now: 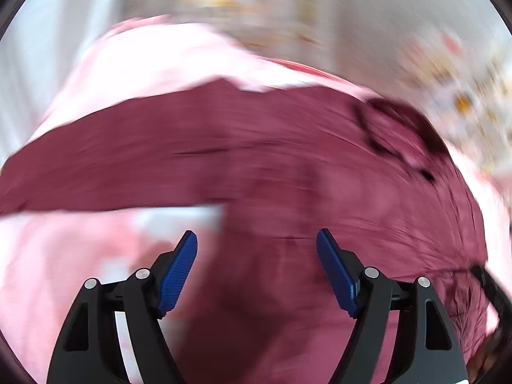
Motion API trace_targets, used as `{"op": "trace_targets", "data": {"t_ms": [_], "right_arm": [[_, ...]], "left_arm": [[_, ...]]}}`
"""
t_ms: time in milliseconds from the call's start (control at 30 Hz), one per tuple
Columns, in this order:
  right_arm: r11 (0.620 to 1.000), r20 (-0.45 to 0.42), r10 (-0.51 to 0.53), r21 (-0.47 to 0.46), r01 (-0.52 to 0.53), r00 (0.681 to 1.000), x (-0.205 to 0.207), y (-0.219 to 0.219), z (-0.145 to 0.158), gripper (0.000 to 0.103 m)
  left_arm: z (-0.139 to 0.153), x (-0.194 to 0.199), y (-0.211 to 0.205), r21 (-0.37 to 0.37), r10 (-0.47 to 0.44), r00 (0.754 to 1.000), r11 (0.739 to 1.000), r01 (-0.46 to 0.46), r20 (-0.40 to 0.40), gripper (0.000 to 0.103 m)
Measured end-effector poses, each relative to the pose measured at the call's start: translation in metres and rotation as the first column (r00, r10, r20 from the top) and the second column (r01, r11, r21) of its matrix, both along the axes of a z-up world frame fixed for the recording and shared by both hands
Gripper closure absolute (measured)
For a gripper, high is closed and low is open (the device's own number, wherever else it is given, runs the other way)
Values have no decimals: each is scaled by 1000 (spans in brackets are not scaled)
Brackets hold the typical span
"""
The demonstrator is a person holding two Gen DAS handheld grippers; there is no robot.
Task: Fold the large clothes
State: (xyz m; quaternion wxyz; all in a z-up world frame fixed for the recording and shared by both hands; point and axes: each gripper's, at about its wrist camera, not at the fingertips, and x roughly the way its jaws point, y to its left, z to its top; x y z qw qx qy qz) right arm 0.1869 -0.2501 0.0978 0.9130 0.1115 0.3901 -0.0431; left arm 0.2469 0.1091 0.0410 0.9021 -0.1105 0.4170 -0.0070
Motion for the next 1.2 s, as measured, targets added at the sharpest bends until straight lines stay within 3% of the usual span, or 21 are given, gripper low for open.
{"op": "trace_targets", "data": {"t_ms": [100,200,300,433,500,533,600,700,800,900,967,1100,1200], "right_arm": [[999,-3,24,34,-24,1000,-22,14,-3,50],[999,-18,24,33,-24,1000,-39,28,-14,50],[1000,-32,22,8,-22,999,-45,36,-24,50],[1000,-44,5,-19,-6,999,-49,45,-37,47],[999,-45,-1,-37,0,999,-49,47,-37,43],[999,-45,-4,-41,2,999,-49,48,-37,41],[999,-45,-7,-45,5,999,-49,47,-37,40],[999,-42,-15,-51,13,999,-50,48,-37,39],[996,-29,-36,-82,33,999,-53,51,-33,39],[995,-1,-59,-82,58,998,-65,52,-21,39],[997,7,-62,-43,63,998,-72,49,-15,38],[997,22,-72,-26,73,997,-87,43,-2,38],[995,37,-91,-28,92,995,-99,35,6,36]], "left_arm": [[-4,-9,98,-98,170,984,980,-176,-59,28],[-13,-19,191,-127,355,929,922,-366,-102,28],[-19,-25,249,-134,447,885,877,-462,-129,28],[-28,-27,293,-173,518,840,823,-540,-159,30],[-33,-25,305,-194,524,833,811,-551,-176,42],[-33,-23,302,-182,527,832,813,-553,-174,50],[-31,-17,295,-143,500,851,841,-521,-159,100],[-17,-10,281,-128,474,871,863,-489,-129,102],[22,-2,243,-62,413,910,908,-414,-25,103],[77,9,177,-17,271,958,963,-270,90,103],[107,15,133,-8,171,974,985,-172,148,103],[152,17,27,-4,-41,971,999,43,235,103],[165,6,-69,-11,-223,942,972,233,250,102]]}}
